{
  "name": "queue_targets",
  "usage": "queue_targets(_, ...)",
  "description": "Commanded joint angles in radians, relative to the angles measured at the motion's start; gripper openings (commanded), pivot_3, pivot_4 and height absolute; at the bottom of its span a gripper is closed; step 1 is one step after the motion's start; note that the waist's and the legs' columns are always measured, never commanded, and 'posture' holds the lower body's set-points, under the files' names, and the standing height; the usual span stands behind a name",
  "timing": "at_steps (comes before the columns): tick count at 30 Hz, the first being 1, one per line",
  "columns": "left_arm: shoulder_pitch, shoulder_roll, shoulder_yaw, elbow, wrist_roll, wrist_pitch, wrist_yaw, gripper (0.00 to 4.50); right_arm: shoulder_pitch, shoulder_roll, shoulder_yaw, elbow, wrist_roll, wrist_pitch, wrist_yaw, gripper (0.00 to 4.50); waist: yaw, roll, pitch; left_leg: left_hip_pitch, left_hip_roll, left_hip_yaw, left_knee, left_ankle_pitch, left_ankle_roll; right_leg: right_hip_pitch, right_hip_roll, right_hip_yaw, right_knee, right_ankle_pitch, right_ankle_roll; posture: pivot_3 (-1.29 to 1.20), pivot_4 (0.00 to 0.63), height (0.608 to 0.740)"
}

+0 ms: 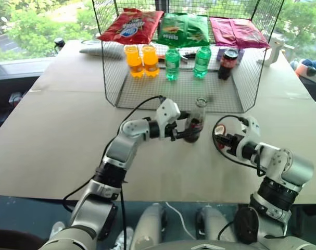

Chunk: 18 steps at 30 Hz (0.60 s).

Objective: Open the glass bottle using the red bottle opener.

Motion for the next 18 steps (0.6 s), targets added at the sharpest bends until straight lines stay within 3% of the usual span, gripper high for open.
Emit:
queue_targets(1, 0.014, 0.016, 0.012, 0.0, 0.031, 0.012, 0.039, 2.5, 0.031, -0.058, 0.013, -0.022, 0.003, -0.024, -0.068, 3.08, 0.0, 0.0, 0.0, 0.0, 0.0, 0.0, 0.0, 0.0, 0.0, 0.0, -0.001, -0.001, 0.0, 0.0, 0.0, 0.0, 0.15, 0.74)
queue_targets(3, 0.015, 0.017, 0.013, -0.004, 0.025, 0.02, 0.037, 2.5, 0.047, -0.078, 0.029, -0.062, 0.023, -0.033, -0.076, 3.92, 0.001, 0.0, 0.0, 0.0, 0.0, 0.001, 0.0, 0.0, 0.0, 0.0, -0.007, -0.007, 0.0, 0.0, 0.0, 0.0, 0.15, 0.74)
queue_targets(4, 0.016, 0.018, 0.013, -0.006, 0.023, 0.023, 0.035, 3.52, 0.058, -0.091, 0.042, -0.084, 0.032, -0.04, -0.081, 4.33, 0.002, 0.0, 0.0, -0.001, -0.001, 0.0, 0.0, 0.0, 0.0, 0.0, -0.008, -0.009, 0.0, 0.0, 0.0, 0.0, 0.15, 0.74)
queue_targets(5, 0.016, 0.019, 0.015, -0.007, 0.022, 0.022, 0.036, 3.64, 0.066, -0.094, 0.04, -0.113, 0.046, -0.03, -0.083, 4.48, 0.003, 0.001, 0.0, -0.001, -0.001, 0.0, 0.0, 0.0, 0.0, 0.0, -0.009, -0.009, -0.001, 0.0, 0.0, 0.0, 0.15, 0.74)
queue_targets(6, 0.017, 0.02, 0.018, -0.009, 0.021, 0.022, 0.037, 4.27, 0.077, -0.103, 0.046, -0.139, 0.058, -0.027, -0.085, 4.5, 0.005, 0.001, 0.0, -0.002, -0.001, 0.0, 0.0, 0.0, 0.0, -0.001, -0.008, -0.01, -0.001, 0.0, 0.001, 0.0, 0.15, 0.74)
queue_targets(7, 0.016, 0.02, 0.02, -0.008, 0.022, 0.018, 0.039, 4.44, 0.087, -0.11, 0.051, -0.157, 0.068, -0.029, -0.09, 4.5, 0.007, 0.001, 0.001, -0.004, -0.001, -0.001, -0.001, 0.0, 0.0, -0.003, -0.008, -0.011, -0.001, 0.0, 0.0, 0.0, 0.15, 0.74)
queue_targets(10, 0.016, 0.025, 0.022, -0.01, 0.02, 0.013, 0.038, 4.44, 0.1, -0.114, 0.041, -0.191, 0.09, -0.027, -0.109, 4.5, 0.01, 0.001, 0.001, -0.018, -0.001, -0.001, -0.001, 0.003, 0.004, -0.015, -0.006, -0.011, -0.001, 0.002, -0.003, 0.0, 0.15, 0.74)
queue_targets(18, 0.016, 0.03, 0.053, -0.027, 0.001, 0.005, 0.032, 4.44, 0.132, -0.129, 0.049, -0.251, 0.141, -0.087, -0.14, 4.5, 0.014, 0.001, 0.001, -0.019, -0.005, -0.001, -0.001, 0.003, 0.005, -0.016, -0.005, -0.011, -0.001, 0.004, 0.002, 0.0, 0.15, 0.74)
